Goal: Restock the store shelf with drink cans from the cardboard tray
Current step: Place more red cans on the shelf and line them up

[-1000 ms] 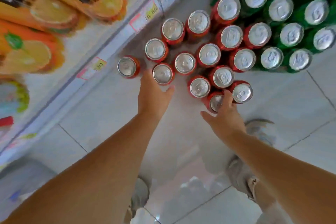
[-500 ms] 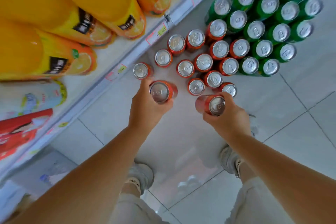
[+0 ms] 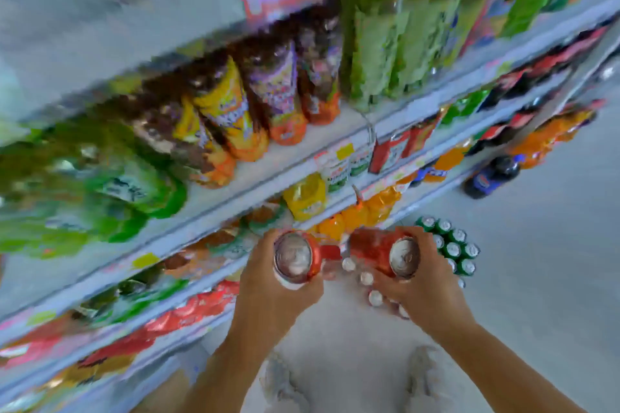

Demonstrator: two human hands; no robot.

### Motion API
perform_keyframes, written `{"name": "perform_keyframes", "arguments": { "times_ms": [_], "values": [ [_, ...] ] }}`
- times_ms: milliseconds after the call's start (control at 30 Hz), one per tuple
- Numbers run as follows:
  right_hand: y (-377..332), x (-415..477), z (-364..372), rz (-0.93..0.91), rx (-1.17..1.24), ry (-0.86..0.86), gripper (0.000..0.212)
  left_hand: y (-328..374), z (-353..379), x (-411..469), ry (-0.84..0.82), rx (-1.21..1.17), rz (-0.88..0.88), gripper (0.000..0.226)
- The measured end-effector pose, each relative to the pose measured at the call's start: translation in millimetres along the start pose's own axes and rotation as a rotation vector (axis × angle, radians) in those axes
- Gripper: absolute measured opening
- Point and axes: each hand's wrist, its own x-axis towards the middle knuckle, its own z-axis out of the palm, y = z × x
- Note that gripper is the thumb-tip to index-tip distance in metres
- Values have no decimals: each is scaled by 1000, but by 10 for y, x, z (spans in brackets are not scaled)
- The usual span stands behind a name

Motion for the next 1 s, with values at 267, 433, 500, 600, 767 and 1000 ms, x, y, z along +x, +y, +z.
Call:
{"name": "perform_keyframes", "arguments": {
  "times_ms": [267,433,500,600,767,1000],
  "values": [
    [-1944,-625,-410,-496,182,46,66,1241,-1475,-424,332,-172,283,71],
    [-2874,-819,-397,-668,263,27,67,1511,-2149,-657,578,-236,398,65],
    [-3178,-843,-326,-758,239,48,65,1521,-2398,-718,671,-228,410,64],
    [-3579,-844,-134,-843,256,-7,63,1442,-2708,-731,759,-254,422,58],
    [-4154,-622,342,-913,157,-98,63,1231,-2985,-657,827,-280,365,63],
    [-4673,-214,797,-890,-37,-163,64,1094,-3130,-512,800,-273,339,59]
  ]
}}
